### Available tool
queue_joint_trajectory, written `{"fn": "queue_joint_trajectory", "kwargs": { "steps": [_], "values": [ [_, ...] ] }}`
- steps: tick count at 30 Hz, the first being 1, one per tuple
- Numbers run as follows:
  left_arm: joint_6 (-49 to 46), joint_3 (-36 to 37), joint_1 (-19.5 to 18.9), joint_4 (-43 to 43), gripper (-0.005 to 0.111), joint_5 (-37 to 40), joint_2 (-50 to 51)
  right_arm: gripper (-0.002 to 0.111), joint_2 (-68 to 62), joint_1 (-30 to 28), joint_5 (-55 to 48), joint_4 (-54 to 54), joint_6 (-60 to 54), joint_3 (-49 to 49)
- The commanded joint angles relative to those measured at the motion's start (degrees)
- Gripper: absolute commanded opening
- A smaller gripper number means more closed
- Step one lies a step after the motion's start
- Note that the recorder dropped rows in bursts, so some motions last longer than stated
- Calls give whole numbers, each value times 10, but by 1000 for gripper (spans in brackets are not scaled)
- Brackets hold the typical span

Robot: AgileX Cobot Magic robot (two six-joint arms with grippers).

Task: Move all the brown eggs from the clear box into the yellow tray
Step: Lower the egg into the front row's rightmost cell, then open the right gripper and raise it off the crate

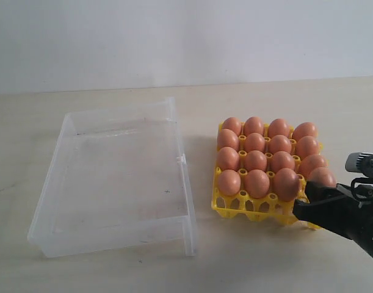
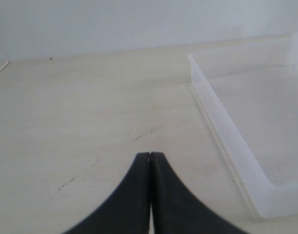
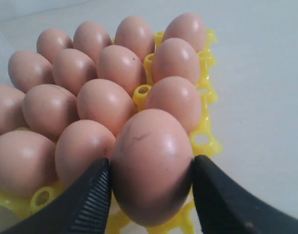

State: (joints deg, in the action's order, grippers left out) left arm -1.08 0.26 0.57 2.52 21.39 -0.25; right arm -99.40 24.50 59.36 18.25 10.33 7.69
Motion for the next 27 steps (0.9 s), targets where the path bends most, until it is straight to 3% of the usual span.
{"fn": "queue_joint_trajectory", "kwargs": {
  "steps": [1,23,25,27],
  "values": [
    [-2,-3,-2,2,0,-1,2,0,-15,-3,12,3,2,12],
    [-2,-3,-2,2,0,-1,2,0,-34,-3,4,30,-2,32],
    [-2,-3,-2,2,0,-1,2,4,-34,-3,-2,28,-4,36],
    [-2,-3,-2,2,0,-1,2,15,-34,-3,-16,27,-12,42]
  ]
}}
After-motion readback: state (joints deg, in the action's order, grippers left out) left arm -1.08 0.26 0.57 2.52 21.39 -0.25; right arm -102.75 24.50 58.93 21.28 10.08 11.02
